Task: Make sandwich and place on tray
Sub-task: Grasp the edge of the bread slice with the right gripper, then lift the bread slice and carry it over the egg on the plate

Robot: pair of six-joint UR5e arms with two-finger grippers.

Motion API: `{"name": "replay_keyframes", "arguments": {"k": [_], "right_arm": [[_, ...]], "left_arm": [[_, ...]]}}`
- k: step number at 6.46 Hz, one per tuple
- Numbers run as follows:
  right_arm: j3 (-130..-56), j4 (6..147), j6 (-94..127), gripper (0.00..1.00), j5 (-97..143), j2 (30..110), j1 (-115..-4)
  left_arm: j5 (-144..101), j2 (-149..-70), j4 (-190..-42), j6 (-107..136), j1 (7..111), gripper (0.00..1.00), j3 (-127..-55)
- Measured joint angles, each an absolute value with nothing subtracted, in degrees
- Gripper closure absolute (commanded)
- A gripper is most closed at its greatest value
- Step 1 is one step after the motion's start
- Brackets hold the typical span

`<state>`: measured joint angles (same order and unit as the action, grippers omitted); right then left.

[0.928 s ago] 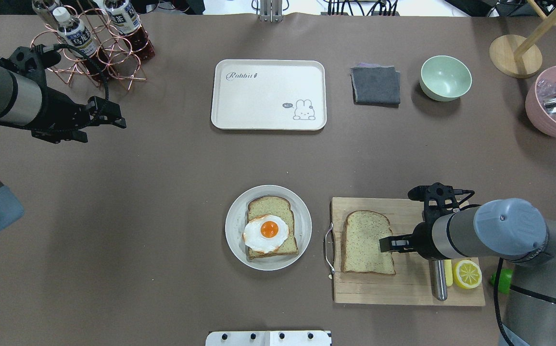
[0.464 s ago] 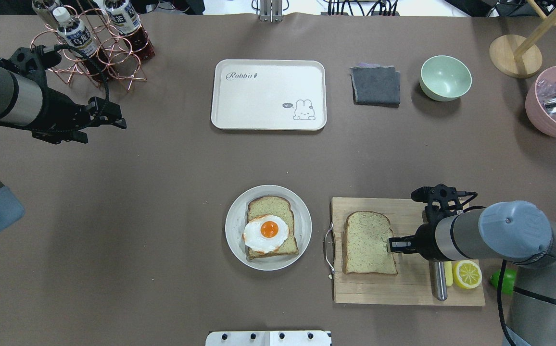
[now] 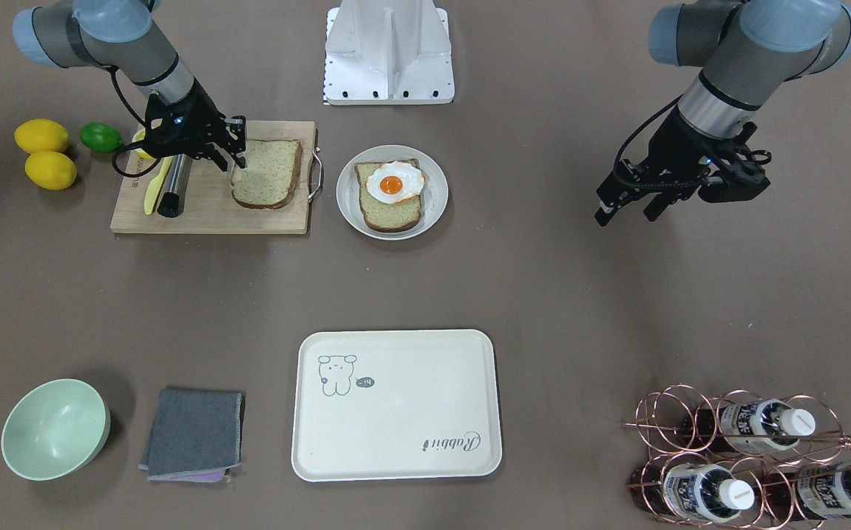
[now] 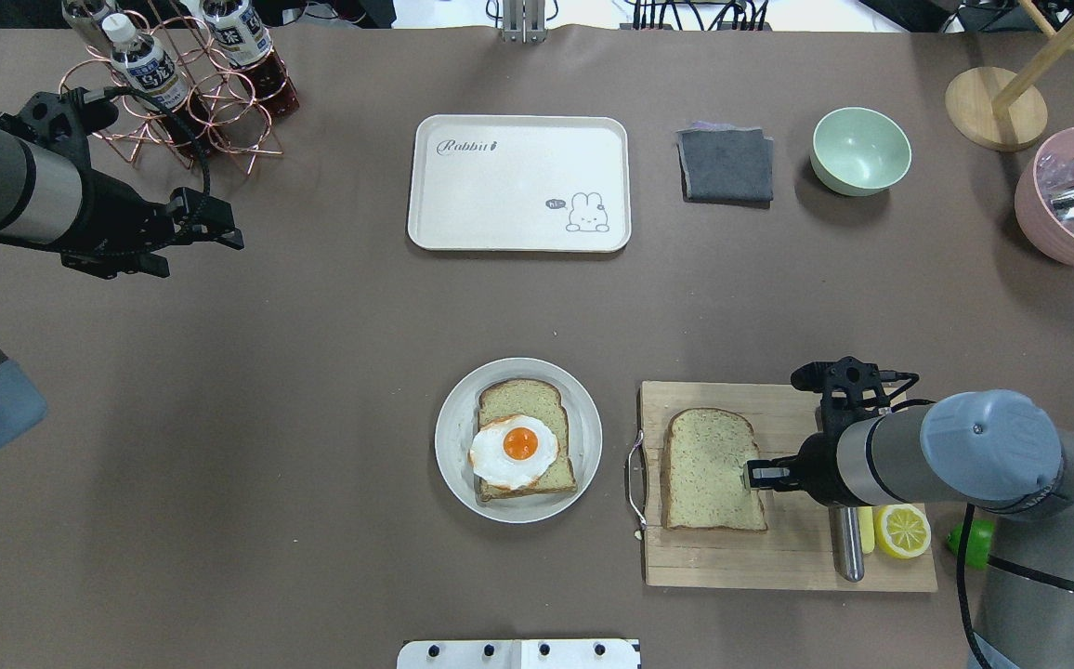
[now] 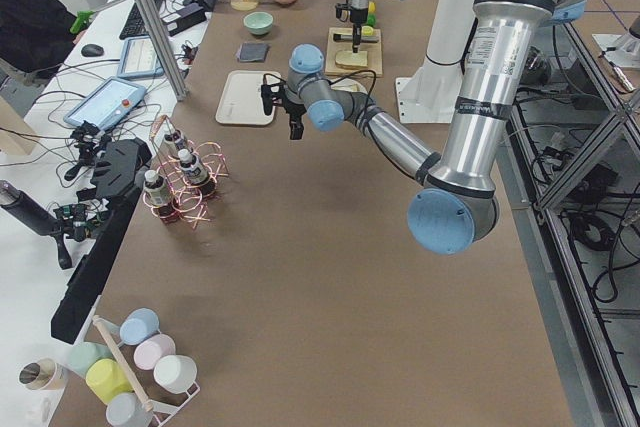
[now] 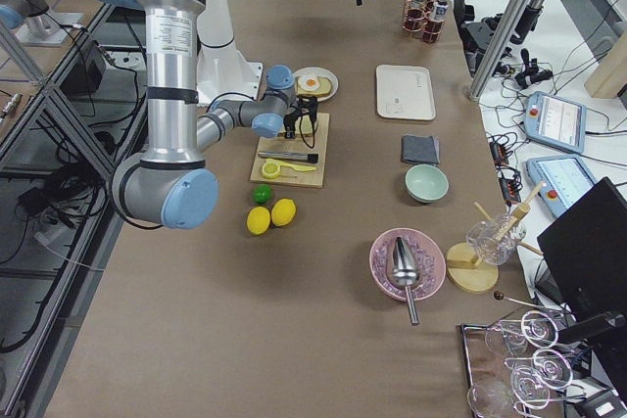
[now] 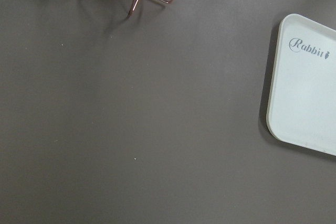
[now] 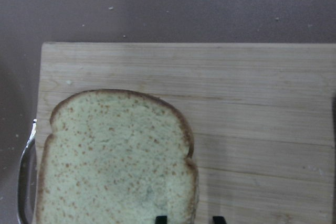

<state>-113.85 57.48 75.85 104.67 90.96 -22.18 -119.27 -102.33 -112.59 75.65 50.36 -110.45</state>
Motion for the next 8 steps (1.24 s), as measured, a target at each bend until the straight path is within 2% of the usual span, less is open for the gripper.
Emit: {"name": "replay_keyframes", "arguments": {"k": [2,5,8], "right_arm": [[-113.6,57.5,76.5,1.0,103.8,90.4,-21.4],[-113.9,57.1,76.9,1.0,103.8,90.2,-21.3],[-114.4,49.1,81.4,1.0,105.8,90.4,-22.9]], "left_arm": [[-119.3,-102.4,-112.6,75.6,50.4,0.02,-110.3],[-119.3,-102.6,-112.6,75.6,50.4,0.02,-110.1],[-119.3,-102.7,-112.6,75.6,50.3,0.02,-109.8]]}}
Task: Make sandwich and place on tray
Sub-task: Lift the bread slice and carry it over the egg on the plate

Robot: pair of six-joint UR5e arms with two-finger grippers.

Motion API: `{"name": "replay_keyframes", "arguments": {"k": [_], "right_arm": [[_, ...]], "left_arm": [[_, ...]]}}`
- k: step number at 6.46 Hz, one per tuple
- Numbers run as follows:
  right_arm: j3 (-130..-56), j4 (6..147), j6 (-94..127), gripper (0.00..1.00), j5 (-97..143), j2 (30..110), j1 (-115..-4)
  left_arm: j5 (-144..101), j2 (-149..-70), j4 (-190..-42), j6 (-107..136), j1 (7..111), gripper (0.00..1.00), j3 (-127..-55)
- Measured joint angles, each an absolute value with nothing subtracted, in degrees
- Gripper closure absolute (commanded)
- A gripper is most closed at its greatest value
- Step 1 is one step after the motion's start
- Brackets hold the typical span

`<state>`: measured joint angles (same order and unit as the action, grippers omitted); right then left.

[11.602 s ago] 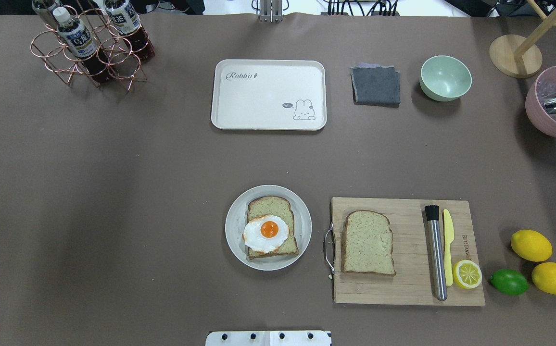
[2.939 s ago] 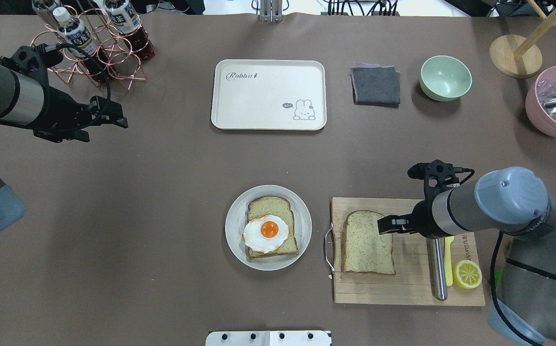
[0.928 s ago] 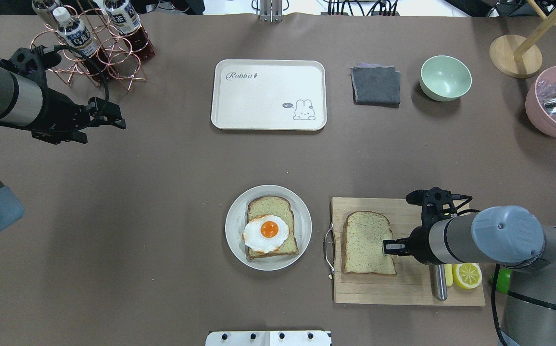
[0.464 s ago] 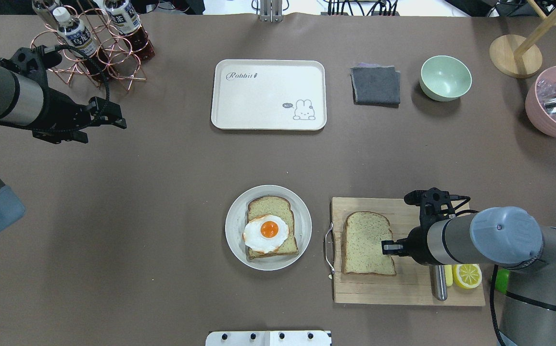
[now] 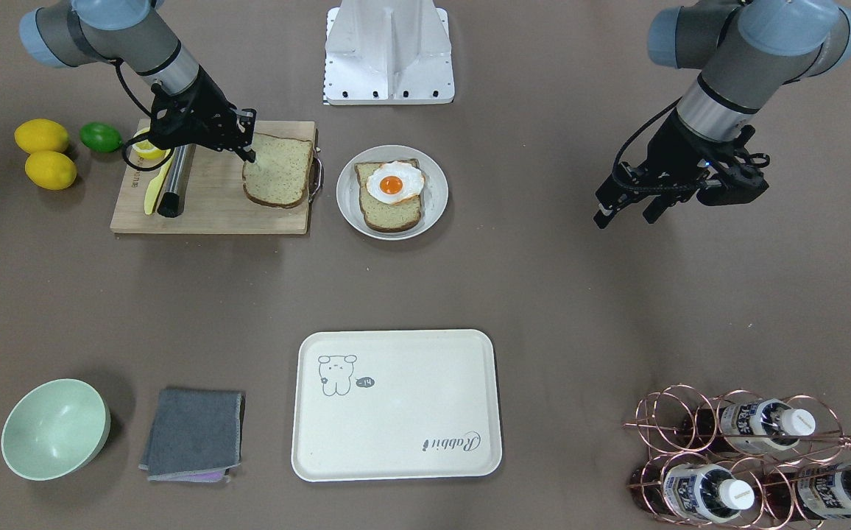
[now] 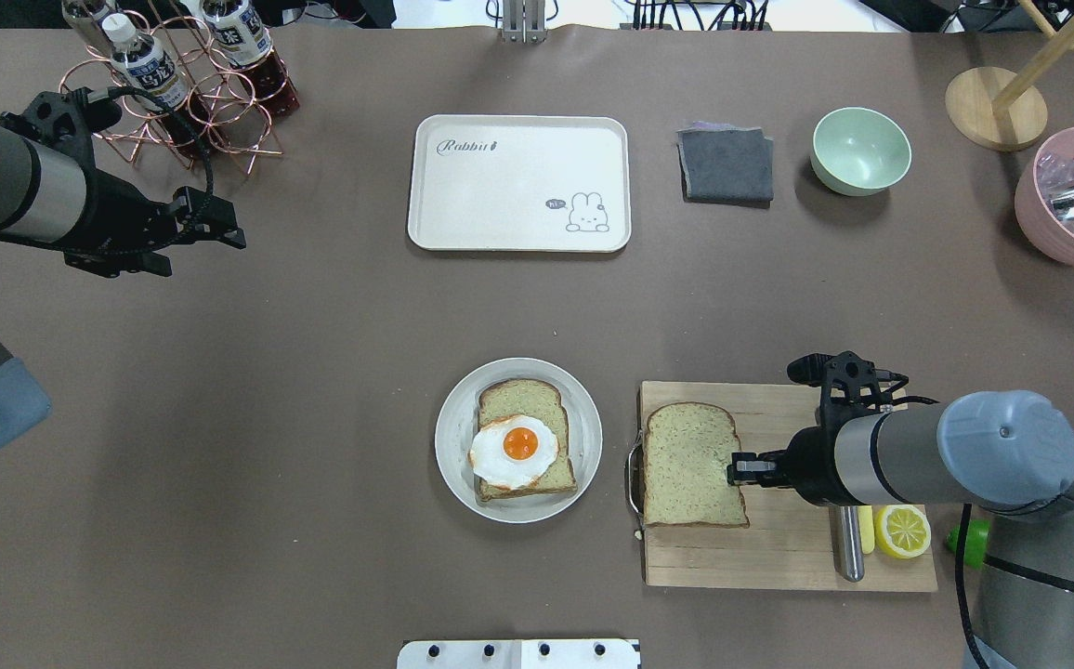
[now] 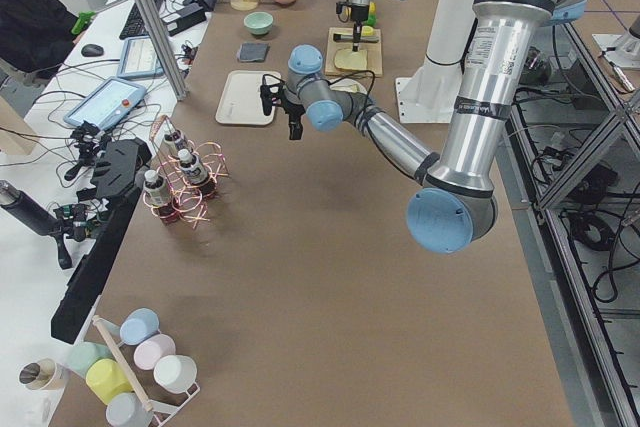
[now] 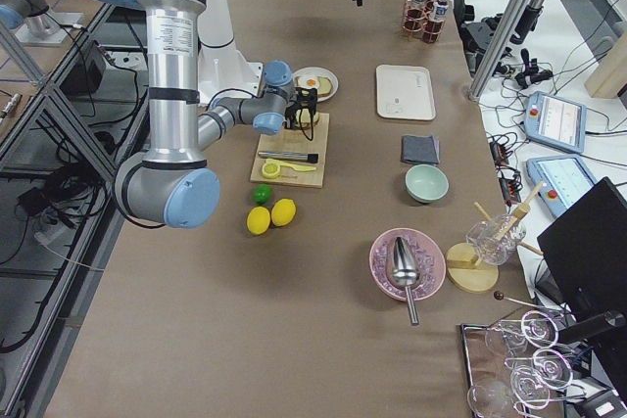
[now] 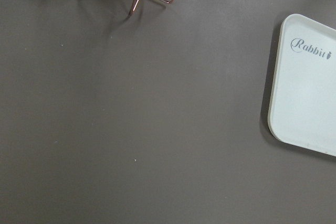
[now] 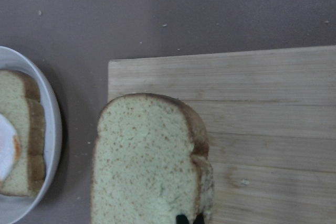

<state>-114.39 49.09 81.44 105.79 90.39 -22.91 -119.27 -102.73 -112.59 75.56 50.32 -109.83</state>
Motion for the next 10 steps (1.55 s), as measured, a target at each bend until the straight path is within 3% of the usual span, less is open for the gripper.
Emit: {"name": "replay_keyframes", "arguments": {"k": [5,10], "right_arm": [[-112.9,44.1,88.7,1.0,106.4,82.1,-23.8],[-106.6,44.2,90.3,1.0,104.1,72.7,-23.0]], "left_arm": [[-119.3,-102.7,-112.6,75.5,50.3,0.02,-109.2],[-119.1,-102.8,-112.6,75.6,50.3,0.02,-108.5]]}}
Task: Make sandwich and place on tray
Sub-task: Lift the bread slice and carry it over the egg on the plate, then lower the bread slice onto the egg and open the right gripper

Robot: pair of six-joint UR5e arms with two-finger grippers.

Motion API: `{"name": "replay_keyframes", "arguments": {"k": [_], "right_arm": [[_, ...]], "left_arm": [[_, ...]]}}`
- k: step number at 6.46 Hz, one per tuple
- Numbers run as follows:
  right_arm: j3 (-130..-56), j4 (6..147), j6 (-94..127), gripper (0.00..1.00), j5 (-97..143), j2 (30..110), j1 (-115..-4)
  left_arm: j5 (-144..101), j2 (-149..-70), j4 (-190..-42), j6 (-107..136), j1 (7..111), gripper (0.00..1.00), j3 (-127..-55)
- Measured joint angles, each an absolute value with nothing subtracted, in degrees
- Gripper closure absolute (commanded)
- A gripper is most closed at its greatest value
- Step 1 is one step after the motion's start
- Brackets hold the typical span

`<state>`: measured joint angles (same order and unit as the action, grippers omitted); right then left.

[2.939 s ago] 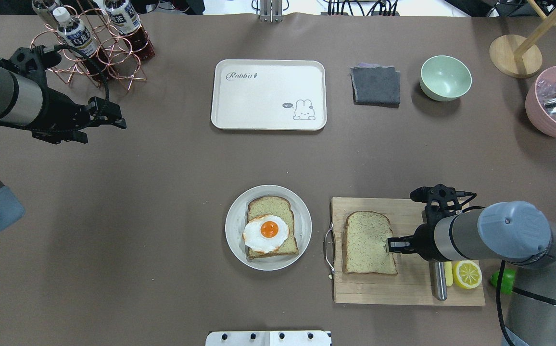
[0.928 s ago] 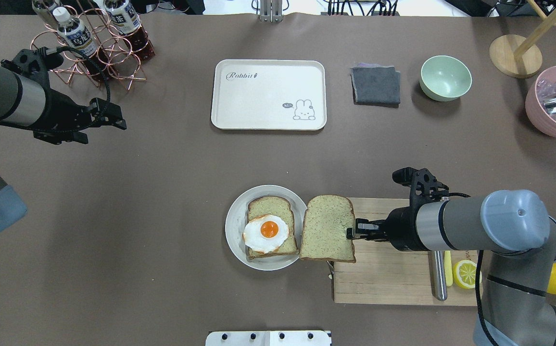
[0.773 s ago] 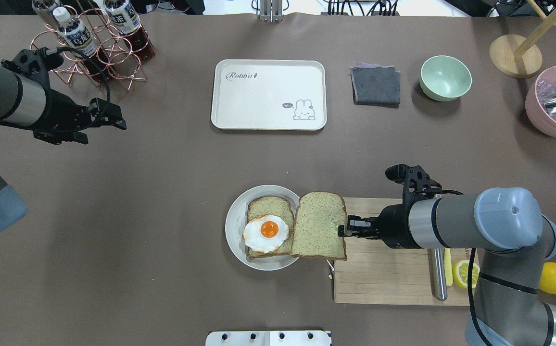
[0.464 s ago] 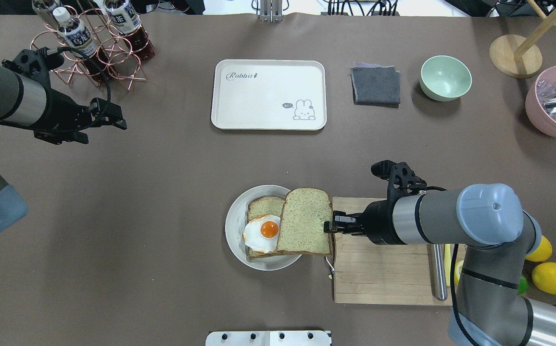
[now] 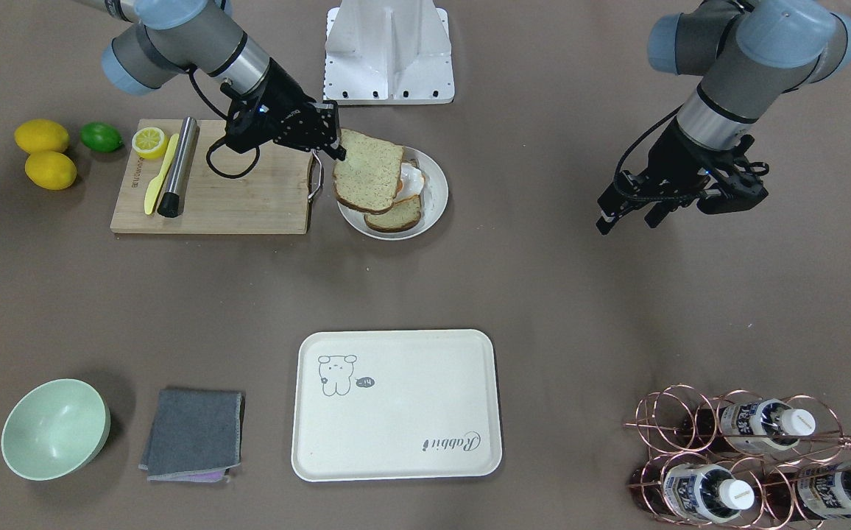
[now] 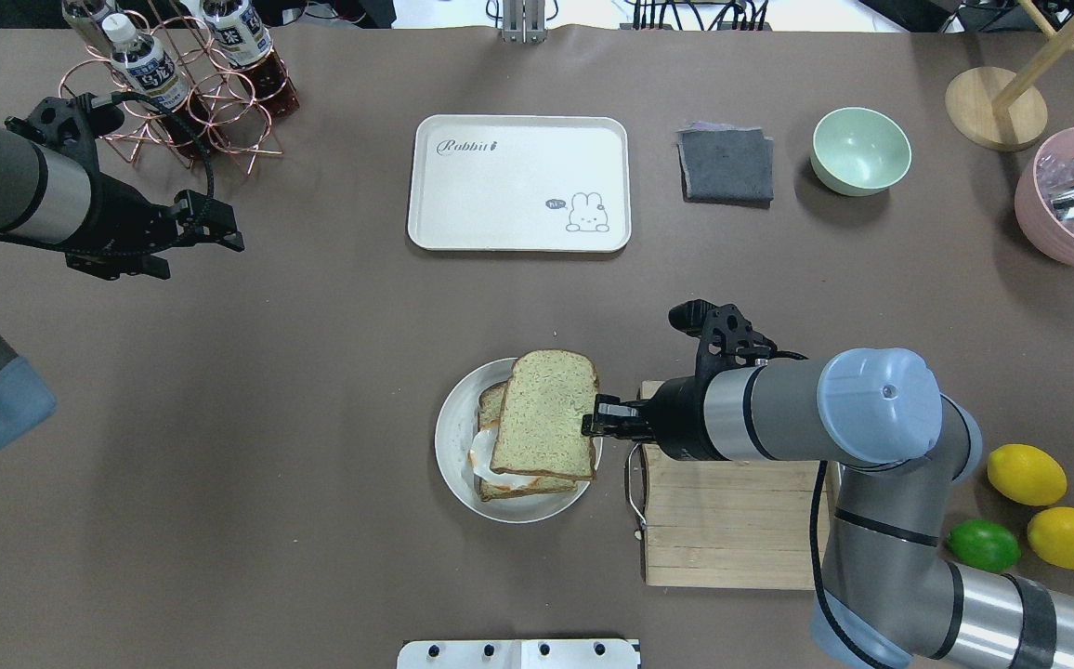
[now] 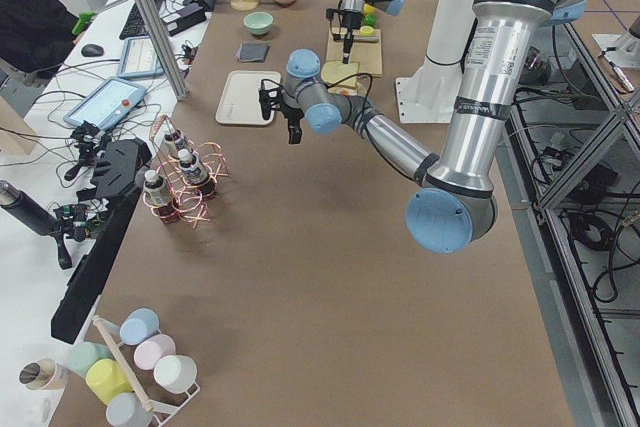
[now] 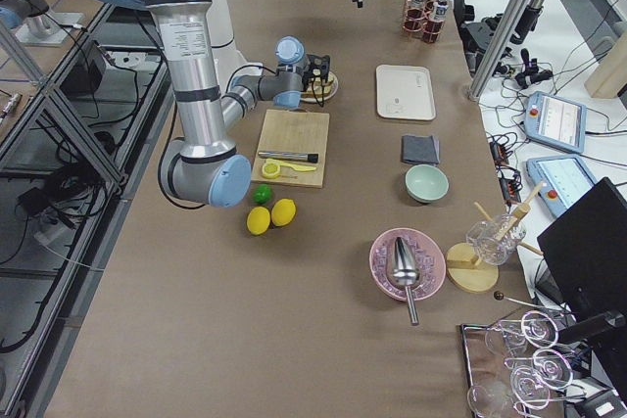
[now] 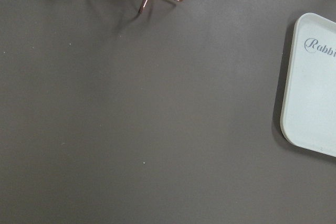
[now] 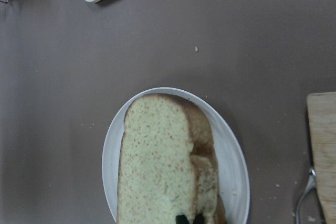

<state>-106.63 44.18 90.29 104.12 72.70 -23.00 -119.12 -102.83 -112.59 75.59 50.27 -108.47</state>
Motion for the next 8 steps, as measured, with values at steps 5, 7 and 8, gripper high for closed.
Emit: {"name": "replay_keyframes", "arguments": {"k": [5,7,8], "right_arm": [[-101.2,44.1,90.4,1.0,101.0,69.3,-21.1],[-100.9,44.1,90.4,1.0,100.2,69.3,-20.1],[-100.9,44.1,90.4,0.68,100.1,69.3,-19.9]], "left_arm": [[-118.1,-103.0,-112.6,75.5,50.2,0.02,-107.6],[-118.1,-103.2,-112.6,75.4,50.2,0.02,-107.4],[-118.1,-103.4,-112.6,75.4,50.2,0.02,-107.1]]}}
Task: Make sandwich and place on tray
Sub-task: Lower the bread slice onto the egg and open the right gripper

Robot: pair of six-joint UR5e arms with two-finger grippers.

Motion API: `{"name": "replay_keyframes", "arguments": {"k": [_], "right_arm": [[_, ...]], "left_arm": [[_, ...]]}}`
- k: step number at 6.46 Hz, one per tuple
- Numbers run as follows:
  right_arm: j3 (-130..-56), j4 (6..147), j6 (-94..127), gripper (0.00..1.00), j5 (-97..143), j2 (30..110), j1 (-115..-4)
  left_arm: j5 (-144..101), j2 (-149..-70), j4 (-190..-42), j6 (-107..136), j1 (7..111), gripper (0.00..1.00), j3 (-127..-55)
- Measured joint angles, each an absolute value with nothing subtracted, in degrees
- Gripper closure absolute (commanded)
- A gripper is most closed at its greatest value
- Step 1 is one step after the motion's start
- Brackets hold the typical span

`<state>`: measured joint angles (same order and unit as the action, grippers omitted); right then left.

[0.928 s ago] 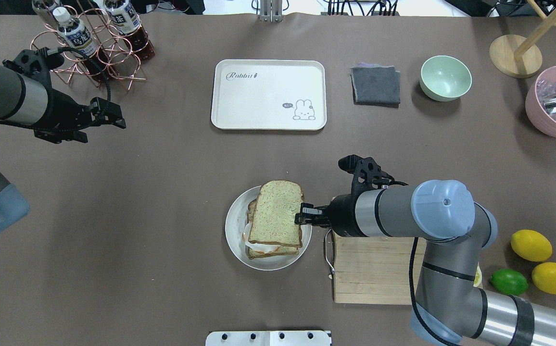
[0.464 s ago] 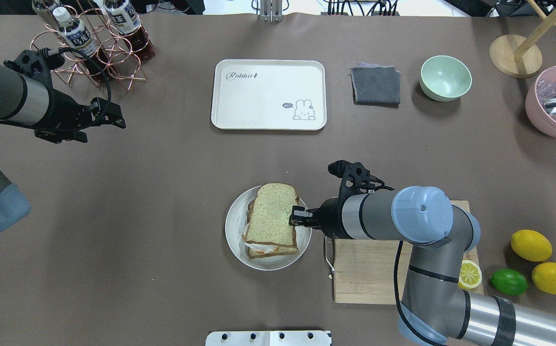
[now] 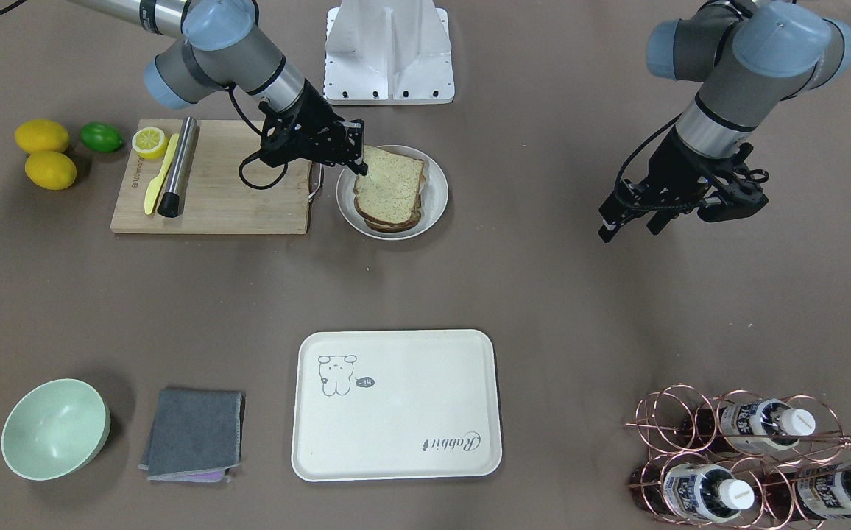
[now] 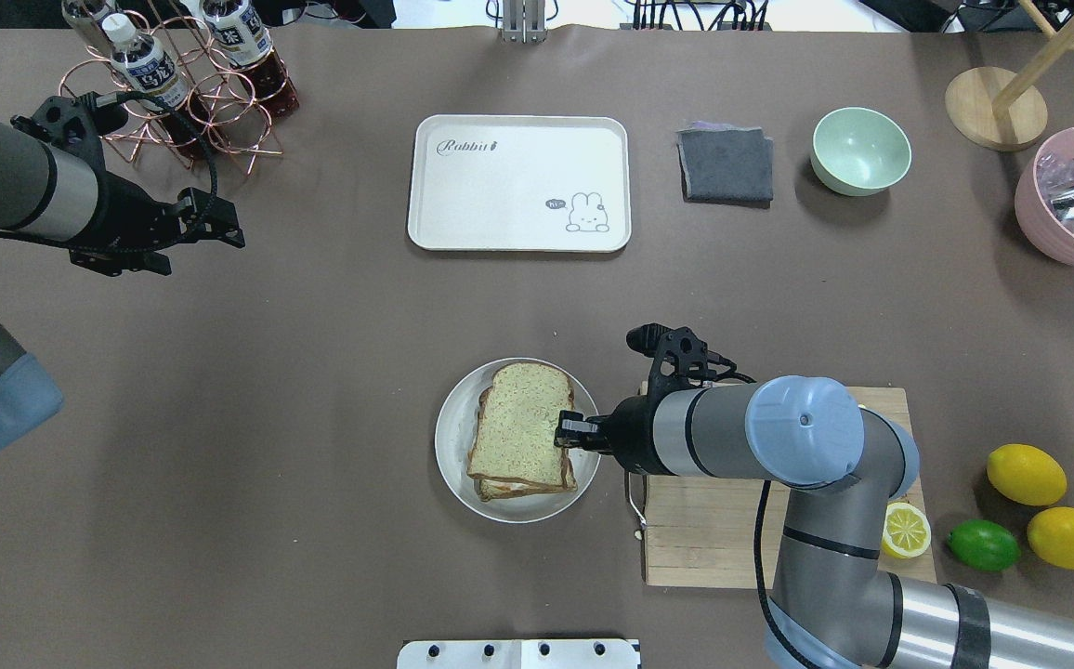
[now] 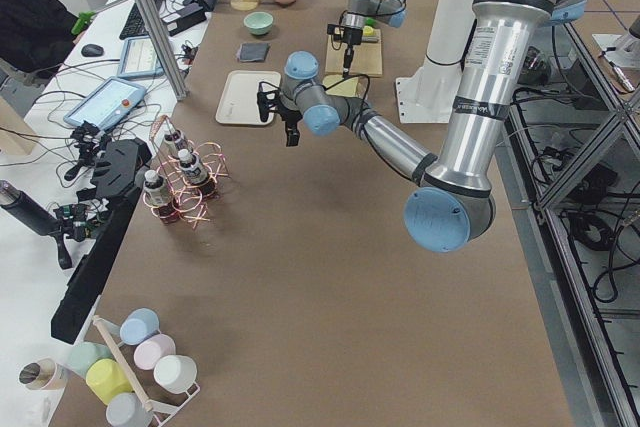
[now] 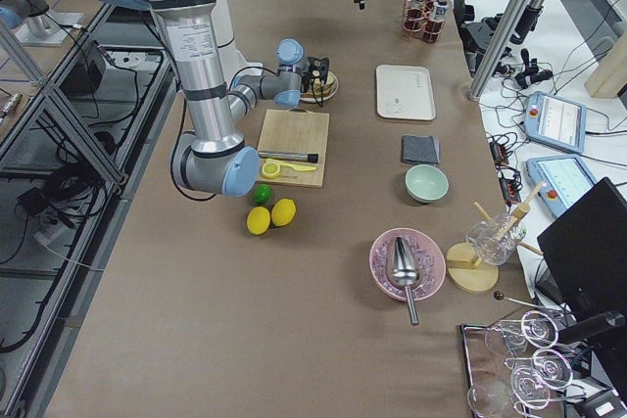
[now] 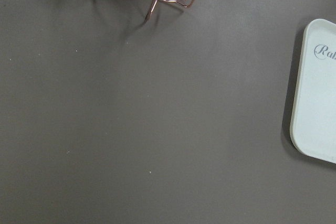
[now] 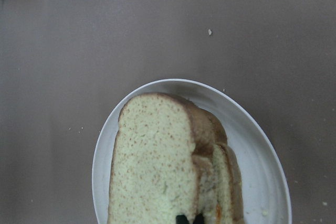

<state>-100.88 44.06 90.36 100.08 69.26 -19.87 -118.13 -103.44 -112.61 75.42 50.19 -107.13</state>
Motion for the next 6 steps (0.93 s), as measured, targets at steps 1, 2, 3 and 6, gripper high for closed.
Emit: {"name": "replay_keyframes", "arguments": {"k": [1,2,3,6], "right_arm": [[-100.9,44.0,90.4,0.12,100.0,69.2,-19.7],[-100.9,44.1,90.4,0.02,100.0,69.2,-19.7],[-101.0,44.1,90.4,0.01,99.9,69.1,-19.6],[-101.7,44.1,91.0,0.01,100.1,68.5,-21.2]], "left_arm": [[-118.1,-103.6,-112.6,75.4,50.2,0.02,-107.0],[-118.1,-103.6,-112.7,75.4,50.2,0.02,-106.9],[-118.1,-103.6,-112.7,75.4,50.2,0.02,-106.9],[-118.2,-105.0,-112.7,75.6,49.9,0.02,-106.9]]}}
